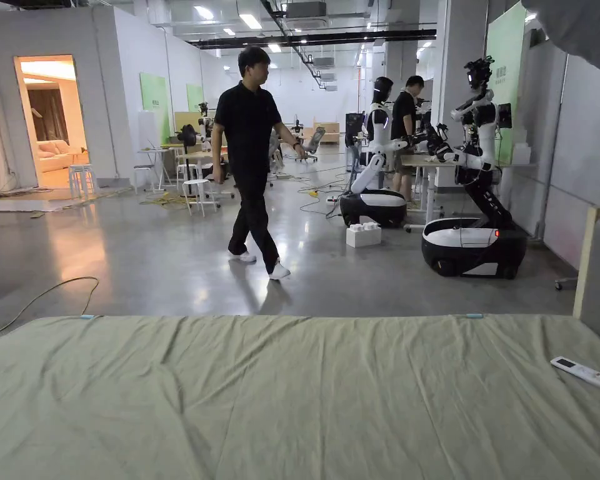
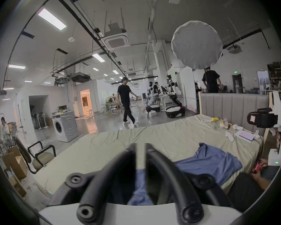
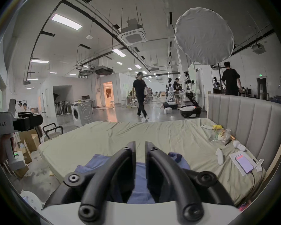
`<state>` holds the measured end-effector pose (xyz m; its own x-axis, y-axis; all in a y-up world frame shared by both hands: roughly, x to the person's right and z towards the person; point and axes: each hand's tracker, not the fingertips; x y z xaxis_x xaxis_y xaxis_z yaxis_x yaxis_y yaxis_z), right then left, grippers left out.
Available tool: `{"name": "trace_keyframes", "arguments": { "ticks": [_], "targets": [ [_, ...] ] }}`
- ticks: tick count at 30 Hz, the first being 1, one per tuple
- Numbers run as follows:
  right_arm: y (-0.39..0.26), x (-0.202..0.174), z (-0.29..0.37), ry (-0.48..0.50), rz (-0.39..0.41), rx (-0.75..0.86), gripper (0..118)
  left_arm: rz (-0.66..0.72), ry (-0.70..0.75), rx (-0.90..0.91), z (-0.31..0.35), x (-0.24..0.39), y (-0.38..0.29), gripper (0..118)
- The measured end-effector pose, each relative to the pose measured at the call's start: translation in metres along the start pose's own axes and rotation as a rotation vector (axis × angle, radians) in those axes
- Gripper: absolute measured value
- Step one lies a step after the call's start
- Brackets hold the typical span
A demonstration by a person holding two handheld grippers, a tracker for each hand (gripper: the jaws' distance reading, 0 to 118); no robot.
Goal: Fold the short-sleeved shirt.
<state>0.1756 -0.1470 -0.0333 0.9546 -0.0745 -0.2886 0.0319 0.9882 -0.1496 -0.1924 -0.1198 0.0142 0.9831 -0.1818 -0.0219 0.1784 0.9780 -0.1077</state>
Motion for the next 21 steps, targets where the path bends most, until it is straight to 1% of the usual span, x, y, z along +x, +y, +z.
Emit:
{"name": "trace_keyframes", "arguments": {
  "ticks": [1,2,3,4,5,6,8,9,10,11,15,21],
  "targets": [
    [-0.004,-0.002,0.000,-0.029,-0.016,-0.020,4,0.025,-0.032,-0.004,0.002,0.001,0.000,6],
    [-0.002,-0.007,0.001,-0.060,0.033,0.043,2,0.064,-0.097,-0.015,0.003,0.000,0.001,4],
    [0.000,-0.008,0.002,-0.064,0.043,0.050,0,0.099,-0.111,-0.008,0.003,0.001,0.000,3],
    [-0.002,-0.005,0.003,-0.064,0.002,0.035,0,0.125,-0.130,-0.014,0.003,0.002,0.001,0],
    [0.001,-0.005,0.004,-0.059,0.003,0.043,0,0.135,-0.148,-0.011,0.004,0.002,0.002,0],
    [0.002,-0.005,0.004,-0.059,-0.016,0.036,0,0.129,-0.143,-0.003,0.005,0.004,0.002,0],
    [0.006,-0.005,0.006,-0.065,0.006,0.046,0,0.106,-0.147,-0.002,0.004,0.009,0.003,0],
    [0.008,-0.006,0.007,-0.080,0.031,0.061,0,0.094,-0.142,0.007,0.005,0.010,0.005,0],
    [0.011,-0.006,0.007,-0.076,0.055,0.073,0,0.093,-0.146,0.006,0.004,0.009,0.006,0],
    [0.011,-0.005,0.006,-0.079,0.041,0.063,0,0.096,-0.148,0.007,0.004,0.009,0.006,0],
    [0.011,-0.004,0.005,-0.097,0.034,0.059,0,0.131,-0.155,0.000,0.001,0.007,0.005,0],
    [0.003,-0.001,-0.003,-0.094,0.021,0.029,0,0.175,-0.146,-0.071,-0.019,0.000,-0.001,0]
  ]
}}
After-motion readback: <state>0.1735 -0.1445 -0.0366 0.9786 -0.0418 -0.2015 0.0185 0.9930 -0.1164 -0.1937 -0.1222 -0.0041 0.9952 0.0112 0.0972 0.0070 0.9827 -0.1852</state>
